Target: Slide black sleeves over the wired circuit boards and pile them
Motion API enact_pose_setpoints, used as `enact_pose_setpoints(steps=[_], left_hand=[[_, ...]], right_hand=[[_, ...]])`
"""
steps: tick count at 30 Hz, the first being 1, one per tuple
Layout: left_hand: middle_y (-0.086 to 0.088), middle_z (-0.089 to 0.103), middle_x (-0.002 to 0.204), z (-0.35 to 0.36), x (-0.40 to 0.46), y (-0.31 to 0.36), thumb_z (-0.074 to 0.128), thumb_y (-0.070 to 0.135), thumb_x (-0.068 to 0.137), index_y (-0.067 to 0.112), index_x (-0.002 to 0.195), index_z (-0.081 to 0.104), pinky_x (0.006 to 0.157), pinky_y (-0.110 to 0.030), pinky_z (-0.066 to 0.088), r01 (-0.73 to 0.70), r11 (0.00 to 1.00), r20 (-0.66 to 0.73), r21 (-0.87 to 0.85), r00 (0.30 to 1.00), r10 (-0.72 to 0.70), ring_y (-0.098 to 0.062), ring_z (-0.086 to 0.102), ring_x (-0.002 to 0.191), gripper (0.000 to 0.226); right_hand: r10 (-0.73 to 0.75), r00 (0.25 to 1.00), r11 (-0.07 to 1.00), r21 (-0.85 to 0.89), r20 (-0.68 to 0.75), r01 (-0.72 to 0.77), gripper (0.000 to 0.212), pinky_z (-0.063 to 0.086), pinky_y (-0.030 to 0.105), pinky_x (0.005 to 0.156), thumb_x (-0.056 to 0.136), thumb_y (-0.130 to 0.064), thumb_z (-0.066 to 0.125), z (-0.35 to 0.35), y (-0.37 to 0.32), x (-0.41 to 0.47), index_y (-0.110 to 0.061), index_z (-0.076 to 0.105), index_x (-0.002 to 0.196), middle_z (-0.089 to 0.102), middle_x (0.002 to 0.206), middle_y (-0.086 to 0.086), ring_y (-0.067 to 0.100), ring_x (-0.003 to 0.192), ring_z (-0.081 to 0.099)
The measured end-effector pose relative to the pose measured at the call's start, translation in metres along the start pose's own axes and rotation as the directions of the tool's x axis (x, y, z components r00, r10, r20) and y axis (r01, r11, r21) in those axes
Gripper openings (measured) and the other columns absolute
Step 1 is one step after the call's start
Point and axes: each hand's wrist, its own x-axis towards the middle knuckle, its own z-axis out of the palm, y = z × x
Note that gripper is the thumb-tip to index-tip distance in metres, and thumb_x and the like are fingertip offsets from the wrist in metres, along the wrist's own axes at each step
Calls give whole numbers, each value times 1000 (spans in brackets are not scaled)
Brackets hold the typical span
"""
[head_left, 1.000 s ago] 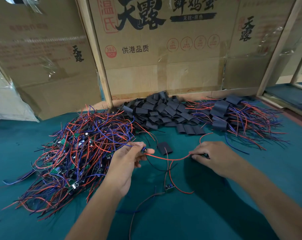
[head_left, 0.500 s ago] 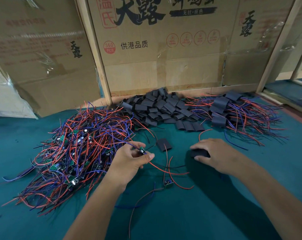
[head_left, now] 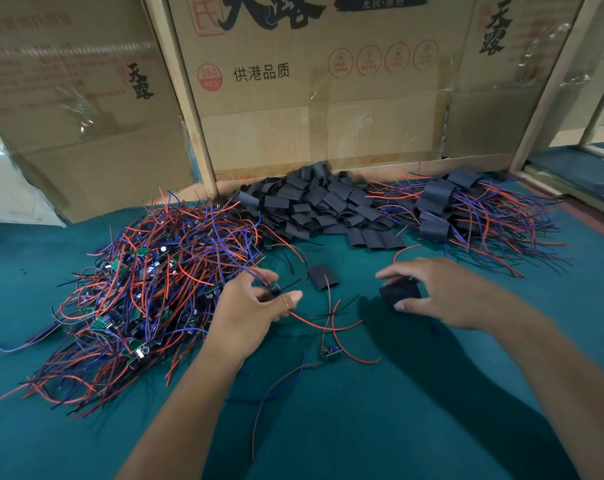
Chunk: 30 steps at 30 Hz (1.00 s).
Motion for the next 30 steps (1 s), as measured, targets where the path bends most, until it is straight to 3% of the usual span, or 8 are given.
enact_pose_setpoints(steps=[6, 12, 15, 17, 20, 23, 27, 30], left_hand=[[-16, 75, 79, 3, 2, -1, 80, 11, 81, 2, 112, 54, 63, -28, 56, 2, 997, -18, -78, 1000, -3, -19, 67, 65, 41], [-9, 75, 72, 1, 3, -4, 81, 14, 81, 5, 109, 57, 64, -26, 57, -28, 999, 12, -20, 1000, 28, -13, 67, 60, 37], [-3, 71, 65, 0, 3, -7, 82, 16, 81, 10, 103, 61, 63, -23, 57, -37, 999, 43, 12, 998, 36, -11, 66, 59, 31], [-4, 69, 66, 0, 4, -7, 82, 16, 80, 12, 101, 63, 65, -25, 56, -45, 999, 53, 11, 998, 44, -13, 66, 60, 29], [-16, 73, 76, 1, 3, -4, 82, 14, 79, 9, 101, 63, 67, -27, 55, -60, 997, 57, -51, 996, 63, -18, 66, 63, 30], [-13, 74, 76, 2, -1, 3, 83, 27, 71, 10, 103, 64, 67, -25, 55, -89, 986, 74, -144, 992, 100, -19, 67, 65, 41], [-7, 70, 70, 5, -6, 10, 82, 31, 67, 9, 105, 65, 65, -18, 52, -115, 963, 91, -242, 986, 141, -14, 64, 62, 47], [-13, 68, 74, 7, -8, 12, 81, 27, 69, 9, 107, 63, 69, -20, 53, -109, 950, 101, -292, 984, 144, -17, 64, 67, 46]], right_hand=[[-77, 997, 997, 7, -11, 78, 52, 29, 5, 89, 88, -23, 74, 7, -9, 3, -38, 54, 134, 52, 111, -35, -1, 107, 48], [-147, 986, 989, -18, -75, 146, 42, 30, 18, 95, 98, -25, 59, 15, -19, 7, -33, 51, 138, 52, 121, -14, 7, 113, 44], [-88, 994, 990, 108, -57, 94, 30, 34, 14, 88, 103, -28, 45, 15, -25, 4, -43, 54, 128, 50, 109, -11, 3, 100, 48], [-60, 996, 982, 176, -65, 70, 26, 38, 22, 86, 103, -26, 39, 20, -36, 5, -43, 57, 112, 51, 102, -10, 3, 96, 50], [-106, 992, 982, 149, -64, 115, 9, 36, 25, 82, 98, -40, 49, 32, -59, 6, -38, 55, 103, 48, 97, -12, 2, 93, 49], [-148, 988, 984, 94, -35, 151, 39, 41, 31, 89, 86, -62, 58, 42, -79, 8, -38, 56, 117, 46, 104, -8, 10, 98, 50], [-176, 980, 960, 205, -93, 192, 21, 43, 36, 87, 91, -49, 63, 43, -91, 11, -35, 65, 105, 51, 98, 1, 15, 92, 51], [-173, 978, 945, 261, -114, 198, 6, 39, 21, 77, 91, -41, 66, 39, -88, 10, -35, 68, 92, 52, 90, -5, 3, 85, 51]])
